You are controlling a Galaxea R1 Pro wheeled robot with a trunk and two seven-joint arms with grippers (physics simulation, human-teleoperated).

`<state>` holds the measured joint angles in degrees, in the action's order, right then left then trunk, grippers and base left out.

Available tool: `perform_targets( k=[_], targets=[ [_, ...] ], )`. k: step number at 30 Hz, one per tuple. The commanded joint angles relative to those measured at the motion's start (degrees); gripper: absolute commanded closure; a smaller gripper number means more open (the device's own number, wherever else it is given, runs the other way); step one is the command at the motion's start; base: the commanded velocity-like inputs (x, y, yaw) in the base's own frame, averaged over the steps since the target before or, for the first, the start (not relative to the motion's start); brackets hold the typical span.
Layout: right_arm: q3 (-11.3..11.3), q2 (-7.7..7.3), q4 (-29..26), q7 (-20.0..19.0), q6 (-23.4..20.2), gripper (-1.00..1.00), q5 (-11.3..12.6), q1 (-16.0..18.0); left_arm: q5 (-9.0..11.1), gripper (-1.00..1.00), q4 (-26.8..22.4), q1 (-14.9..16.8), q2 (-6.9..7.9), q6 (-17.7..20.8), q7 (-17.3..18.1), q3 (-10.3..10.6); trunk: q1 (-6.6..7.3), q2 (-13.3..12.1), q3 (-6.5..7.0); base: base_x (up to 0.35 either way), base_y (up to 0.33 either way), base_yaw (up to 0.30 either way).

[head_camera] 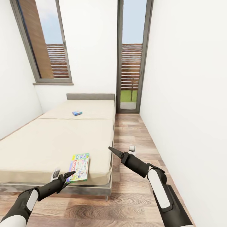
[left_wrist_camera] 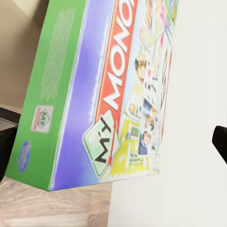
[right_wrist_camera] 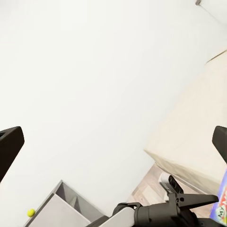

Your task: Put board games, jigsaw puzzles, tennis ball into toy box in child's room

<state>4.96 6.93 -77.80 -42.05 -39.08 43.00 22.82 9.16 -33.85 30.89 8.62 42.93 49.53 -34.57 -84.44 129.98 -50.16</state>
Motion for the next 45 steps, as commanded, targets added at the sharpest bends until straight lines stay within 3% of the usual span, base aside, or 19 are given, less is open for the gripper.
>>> perform_targets(
  k=[1, 28, 29, 39, 45],
  targets=[
    [-0.04, 0.02, 0.0, 0.04, -0.38, -1.0, 0.33, 0.03, 0.06, -1.0, 0.01, 0.04, -0.01, 0.31, 0.13, -0.15, 0.01, 0.02, -0.06, 0.0, -0.044, 0.0],
    [-0.04, 0.02, 0.01, 0.06, -0.38, -1.0, 0.24, 0.03, 0.06, -1.0, 0.01, 0.04, -0.01, 0.31, 0.18, -0.16, 0.01, 0.02, -0.06, 0.026, -0.004, 0.0],
    [-0.04, 0.02, 0.01, 0.05, -0.38, -1.0, 0.24, 0.03, 0.06, 1.0, 0.01, 0.04, -0.01, 0.31, 0.19, -0.19, 0.01, 0.02, -0.06, 0.009, 0.0, 0.0],
    [-0.04, 0.02, 0.01, 0.04, -0.38, -1.0, 0.24, 0.03, 0.06, 1.0, 0.01, 0.04, 0.05, 0.31, 0.3, -0.22, 0.01, 0.02, -0.06, 0.001, 0.0, 0.0],
    [-0.04, 0.02, 0.01, 0.04, -0.38, -1.0, 0.24, 0.03, 0.06, 1.0, 0.01, 0.04, 0.07, 0.5, 0.29, -0.16, 1.33, -2.38, 1.02, 0.0, 0.0, 0.0]
  ],
)
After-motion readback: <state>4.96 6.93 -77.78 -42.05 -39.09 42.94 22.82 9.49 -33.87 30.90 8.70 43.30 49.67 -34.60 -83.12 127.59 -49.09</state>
